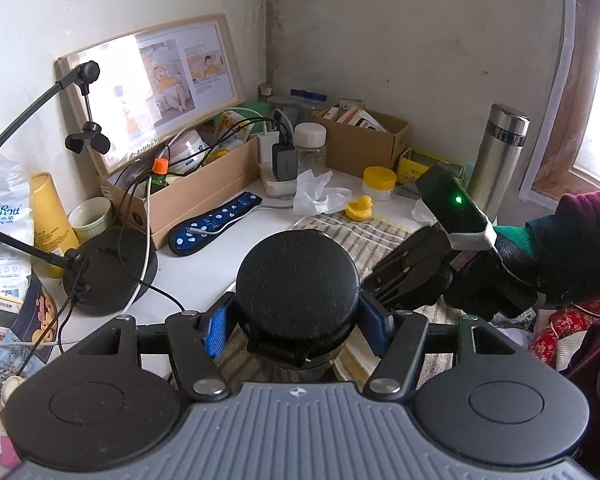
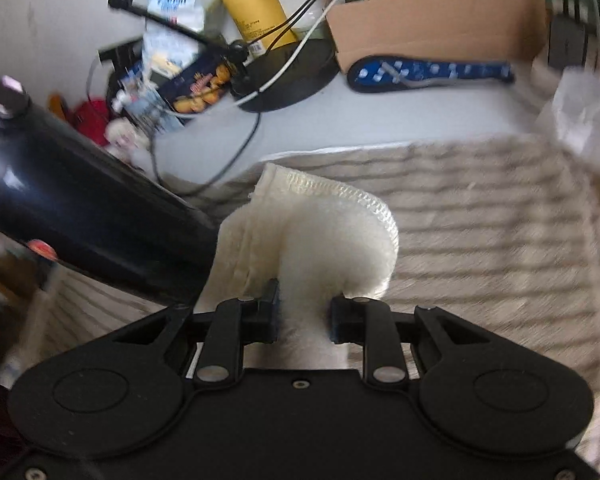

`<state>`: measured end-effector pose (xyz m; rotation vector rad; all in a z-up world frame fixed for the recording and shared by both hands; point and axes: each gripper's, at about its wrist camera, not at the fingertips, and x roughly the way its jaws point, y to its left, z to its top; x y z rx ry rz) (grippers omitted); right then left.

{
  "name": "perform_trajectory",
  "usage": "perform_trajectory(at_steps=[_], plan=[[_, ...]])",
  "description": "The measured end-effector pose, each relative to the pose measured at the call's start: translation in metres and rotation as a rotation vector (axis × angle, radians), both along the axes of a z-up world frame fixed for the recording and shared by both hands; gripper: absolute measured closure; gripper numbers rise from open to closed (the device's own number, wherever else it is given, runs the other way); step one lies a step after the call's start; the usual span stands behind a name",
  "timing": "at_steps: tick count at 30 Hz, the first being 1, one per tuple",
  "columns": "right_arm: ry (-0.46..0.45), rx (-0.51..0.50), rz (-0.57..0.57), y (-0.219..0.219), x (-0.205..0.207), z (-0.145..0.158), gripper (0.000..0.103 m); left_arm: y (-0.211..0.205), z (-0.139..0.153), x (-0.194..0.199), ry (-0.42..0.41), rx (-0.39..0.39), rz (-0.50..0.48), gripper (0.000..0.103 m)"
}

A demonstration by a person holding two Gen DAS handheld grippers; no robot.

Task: Clean container
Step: 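Press the cloth down over the bottle lid with the right gripper while the left gripper holds the bottle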

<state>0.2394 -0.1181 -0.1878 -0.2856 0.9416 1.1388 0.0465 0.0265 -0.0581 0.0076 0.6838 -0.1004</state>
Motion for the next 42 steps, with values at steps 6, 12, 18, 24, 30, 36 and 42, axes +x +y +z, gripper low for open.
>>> perform_trajectory(at_steps=[6,12,18,24,30,36,42], plan=[[-0.242,-0.097,0.032,0.009,-0.020,0.010,0.082,-0.003,0.000,-0.001,-0.001,0.000,0.021,0.040],[0.050,0.067,-0.005,0.000,-0.003,0.017,0.081,-0.005,0.000,-0.002,0.000,0.010,0.011,0.040],[0.438,0.339,-0.154,-0.030,0.026,0.017,0.081,-0.005,0.000,-0.002,-0.003,0.016,-0.007,0.040],[0.632,0.534,-0.210,-0.041,0.019,0.026,0.081,-0.003,-0.001,0.001,-0.008,0.018,-0.029,0.040],[0.707,0.681,-0.198,-0.053,0.009,0.044,0.081,-0.004,-0.001,0.006,-0.013,0.028,-0.065,0.040],[0.716,0.782,-0.168,-0.062,0.007,0.065,0.081,0.000,-0.001,0.009,-0.016,0.027,-0.097,0.040],[0.740,0.912,-0.095,-0.066,0.003,0.089,0.081,-0.002,-0.001,0.014,-0.017,0.036,-0.125,0.040]])
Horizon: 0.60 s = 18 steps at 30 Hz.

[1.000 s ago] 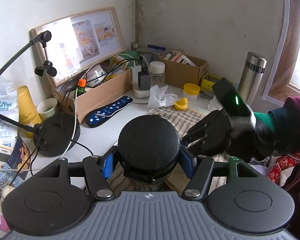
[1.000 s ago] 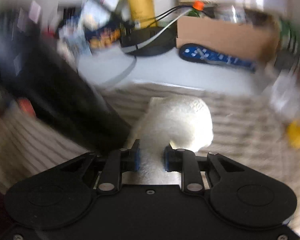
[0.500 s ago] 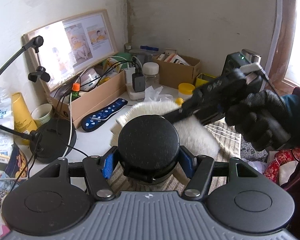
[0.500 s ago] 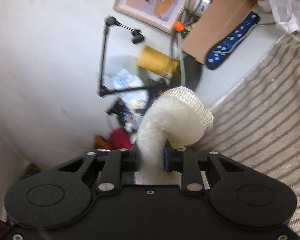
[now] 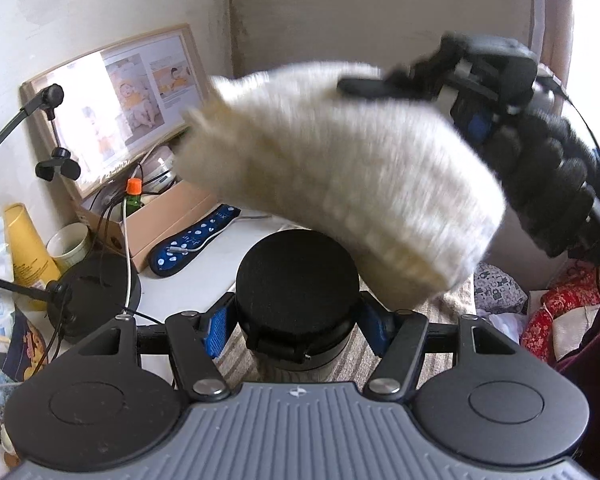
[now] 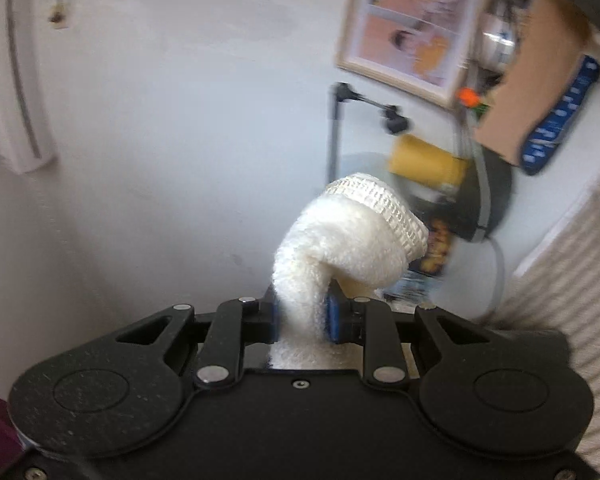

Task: Clean container
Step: 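Press the cloth down over the bottle lid with the right gripper while the left gripper holds the bottle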

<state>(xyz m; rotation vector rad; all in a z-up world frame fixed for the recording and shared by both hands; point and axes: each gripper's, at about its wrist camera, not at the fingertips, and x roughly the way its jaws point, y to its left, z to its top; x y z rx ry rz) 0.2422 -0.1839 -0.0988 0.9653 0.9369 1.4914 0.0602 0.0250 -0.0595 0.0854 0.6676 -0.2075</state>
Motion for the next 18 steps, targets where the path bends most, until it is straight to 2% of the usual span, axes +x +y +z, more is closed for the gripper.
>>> perform_trajectory(at_steps=[2,4,6,10,13,15,18], plan=[[-0.049,-0.035,0.009,0.005,0.000,0.007,0.081,-0.001,0.000,0.001,-0.003,0.006,-0.010,0.040],[-0.178,-0.217,-0.003,0.015,-0.002,0.011,0.081,-0.003,0.000,0.002,-0.007,0.015,-0.026,0.040],[-0.245,-0.301,-0.027,0.017,-0.004,0.012,0.081,-0.003,0.000,0.002,-0.010,0.031,-0.056,0.040],[-0.242,-0.355,-0.077,0.011,0.001,0.007,0.080,0.000,0.000,0.009,-0.019,0.072,-0.169,0.040],[-0.211,-0.356,-0.104,0.004,0.008,0.002,0.080,0.001,-0.001,0.018,-0.029,0.091,-0.240,0.039],[-0.191,-0.356,-0.123,0.000,0.013,-0.002,0.080,0.000,0.000,0.026,-0.016,0.097,-0.243,0.039],[-0.169,-0.356,-0.140,-0.007,0.017,-0.005,0.080,-0.010,0.001,0.029,-0.016,0.118,-0.183,0.037]])
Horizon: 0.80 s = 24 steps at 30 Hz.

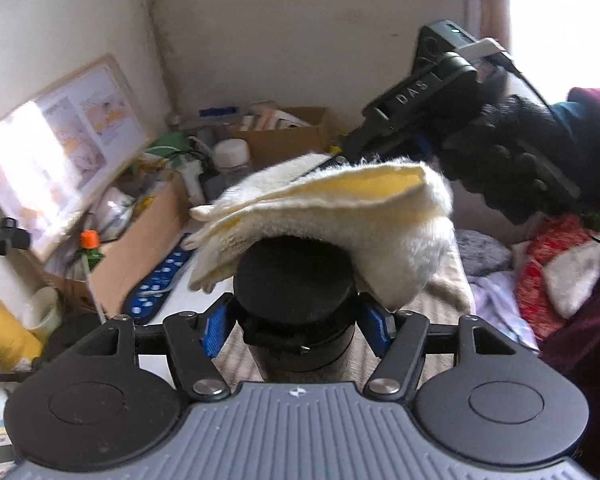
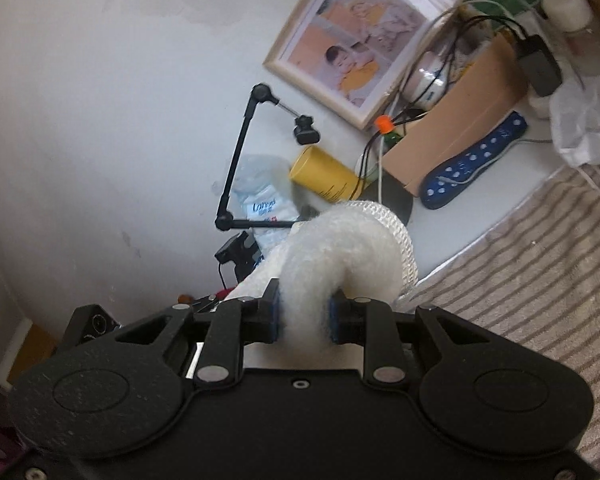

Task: Clean container

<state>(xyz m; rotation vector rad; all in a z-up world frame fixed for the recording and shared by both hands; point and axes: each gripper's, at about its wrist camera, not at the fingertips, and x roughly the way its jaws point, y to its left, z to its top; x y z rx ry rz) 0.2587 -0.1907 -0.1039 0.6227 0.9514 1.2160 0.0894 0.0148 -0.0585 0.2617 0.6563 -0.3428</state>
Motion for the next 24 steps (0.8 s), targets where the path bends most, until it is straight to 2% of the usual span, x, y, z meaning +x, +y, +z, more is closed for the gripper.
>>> perform_trajectory(at_steps=[2,5,8,9,11,12,14,15,17,20,22,24], plan=[[0.011,0.002,-0.004,-0.006,0.001,-0.002,0.080,-0.005,-0.004,0.001,0.026,-0.007,0.071,0.032],[0.019,0.004,0.003,-0.006,0.001,-0.006,0.080,-0.010,-0.011,0.002,0.054,-0.034,0.204,0.031],[0.031,0.012,0.017,-0.006,0.003,-0.008,0.080,-0.006,-0.013,0.000,0.070,-0.150,0.318,0.031],[0.034,0.019,0.023,-0.007,0.004,-0.008,0.080,-0.005,-0.013,-0.001,0.063,-0.181,0.338,0.031],[0.040,0.035,0.033,-0.008,0.006,-0.007,0.080,-0.007,-0.013,-0.003,0.033,-0.188,0.354,0.031],[0.039,0.044,0.029,-0.011,0.008,-0.005,0.080,-0.007,-0.012,-0.004,0.020,-0.189,0.360,0.038],[0.037,0.063,0.017,-0.017,0.013,-0.002,0.080,-0.005,-0.010,-0.005,0.015,-0.174,0.334,0.039],[0.036,0.073,0.011,-0.020,0.016,-0.001,0.080,-0.004,-0.010,-0.004,0.015,-0.156,0.291,0.040],[0.020,0.078,0.007,-0.025,0.021,0.003,0.080,0.001,-0.010,-0.001,0.010,-0.118,0.170,0.040],[-0.060,0.027,0.041,-0.026,0.027,0.014,0.080,0.009,-0.012,0.003,0.003,-0.076,-0.024,0.040],[-0.086,0.010,0.054,-0.025,0.032,0.018,0.080,0.015,-0.010,0.010,0.028,-0.090,-0.058,0.039],[-0.116,-0.001,0.061,-0.024,0.035,0.021,0.080,0.016,-0.005,0.015,0.038,-0.087,-0.019,0.034]])
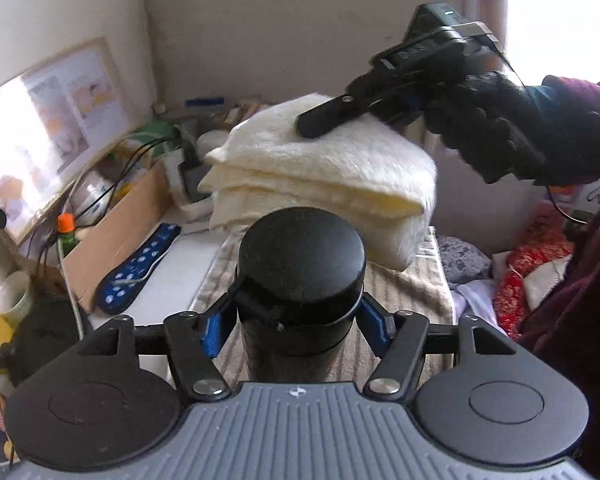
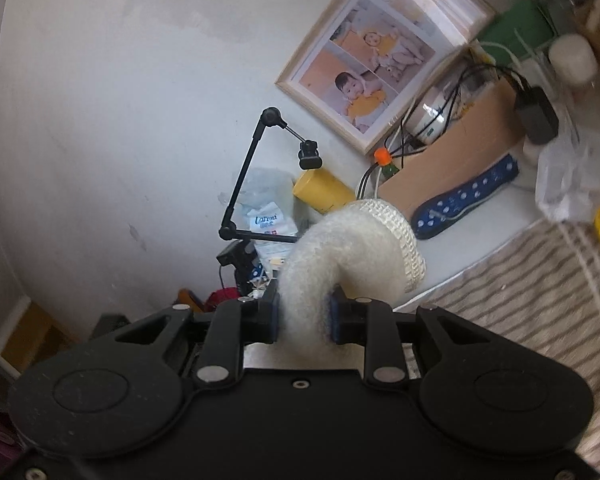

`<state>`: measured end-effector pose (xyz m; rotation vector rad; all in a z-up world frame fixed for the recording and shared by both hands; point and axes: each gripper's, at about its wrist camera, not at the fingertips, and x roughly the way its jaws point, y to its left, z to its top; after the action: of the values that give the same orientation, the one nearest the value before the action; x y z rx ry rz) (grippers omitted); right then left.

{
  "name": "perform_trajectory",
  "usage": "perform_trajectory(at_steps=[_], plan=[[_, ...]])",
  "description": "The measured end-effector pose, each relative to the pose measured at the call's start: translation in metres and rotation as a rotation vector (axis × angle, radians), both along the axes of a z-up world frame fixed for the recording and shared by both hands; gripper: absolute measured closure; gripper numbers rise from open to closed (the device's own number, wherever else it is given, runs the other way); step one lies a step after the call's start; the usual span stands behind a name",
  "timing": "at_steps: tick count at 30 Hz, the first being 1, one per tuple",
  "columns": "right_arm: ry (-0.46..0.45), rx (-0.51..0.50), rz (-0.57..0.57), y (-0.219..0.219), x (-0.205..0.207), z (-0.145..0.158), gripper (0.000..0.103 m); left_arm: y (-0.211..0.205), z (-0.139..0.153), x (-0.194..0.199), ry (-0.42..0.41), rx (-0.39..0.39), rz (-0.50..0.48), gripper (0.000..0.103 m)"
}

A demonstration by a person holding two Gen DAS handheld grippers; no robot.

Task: Clean container

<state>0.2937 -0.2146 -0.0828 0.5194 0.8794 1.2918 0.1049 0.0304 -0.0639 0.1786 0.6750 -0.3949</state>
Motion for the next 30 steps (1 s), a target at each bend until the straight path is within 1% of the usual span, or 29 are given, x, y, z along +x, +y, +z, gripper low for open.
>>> perform_trajectory(at_steps=[1,2,3,5,7,10,11,12,13,14,17,20,23,26,27,30], plan=[[-0.015,-0.001,0.007,0.001,0.001,0.002,0.080,-0.001,0.002,0.000,-0.008,-0.009,0.042,0.033],[-0.029,0.001,0.014,0.002,0.002,0.004,0.080,-0.002,0.004,0.001,-0.005,-0.037,0.096,0.030],[-0.041,0.004,0.022,0.002,0.002,0.006,0.080,-0.002,0.004,0.002,0.003,-0.067,0.157,0.030],[-0.076,0.001,0.040,0.004,0.001,0.010,0.080,-0.006,0.004,0.000,0.008,-0.089,0.262,0.029],[-0.127,-0.011,0.059,0.006,-0.001,0.016,0.080,-0.009,0.003,-0.004,0.002,-0.120,0.338,0.030],[-0.199,-0.028,0.114,0.013,-0.006,0.020,0.080,-0.011,-0.002,-0.005,-0.014,-0.201,0.436,0.030],[-0.224,-0.036,0.138,0.017,-0.009,0.020,0.080,-0.012,-0.005,-0.005,-0.023,-0.215,0.464,0.030],[-0.244,-0.041,0.155,0.020,-0.011,0.020,0.080,-0.013,-0.007,-0.005,-0.029,-0.208,0.480,0.033],[-0.259,-0.044,0.166,0.023,-0.013,0.020,0.080,-0.015,-0.009,-0.004,-0.040,-0.184,0.489,0.035],[-0.273,-0.046,0.176,0.025,-0.014,0.019,0.080,-0.018,-0.009,-0.005,-0.046,-0.159,0.491,0.039],[-0.265,0.001,0.201,0.026,-0.015,0.026,0.080,-0.022,-0.003,-0.010,-0.038,-0.131,0.483,0.039],[-0.284,0.059,0.245,0.026,-0.020,0.039,0.080,-0.025,-0.001,-0.016,-0.035,-0.127,0.503,0.039],[-0.260,0.125,0.266,0.022,-0.021,0.046,0.080,-0.029,-0.002,-0.017,-0.038,-0.127,0.525,0.039],[-0.179,0.162,0.270,0.020,-0.014,0.034,0.080,-0.033,-0.001,-0.019,-0.042,-0.123,0.537,0.039],[-0.162,0.144,0.263,0.022,-0.012,0.025,0.080,-0.034,-0.001,-0.020,-0.042,-0.120,0.536,0.039],[-0.130,0.013,0.217,0.029,-0.007,-0.010,0.080,-0.035,0.000,-0.020,-0.042,-0.113,0.528,0.039]])
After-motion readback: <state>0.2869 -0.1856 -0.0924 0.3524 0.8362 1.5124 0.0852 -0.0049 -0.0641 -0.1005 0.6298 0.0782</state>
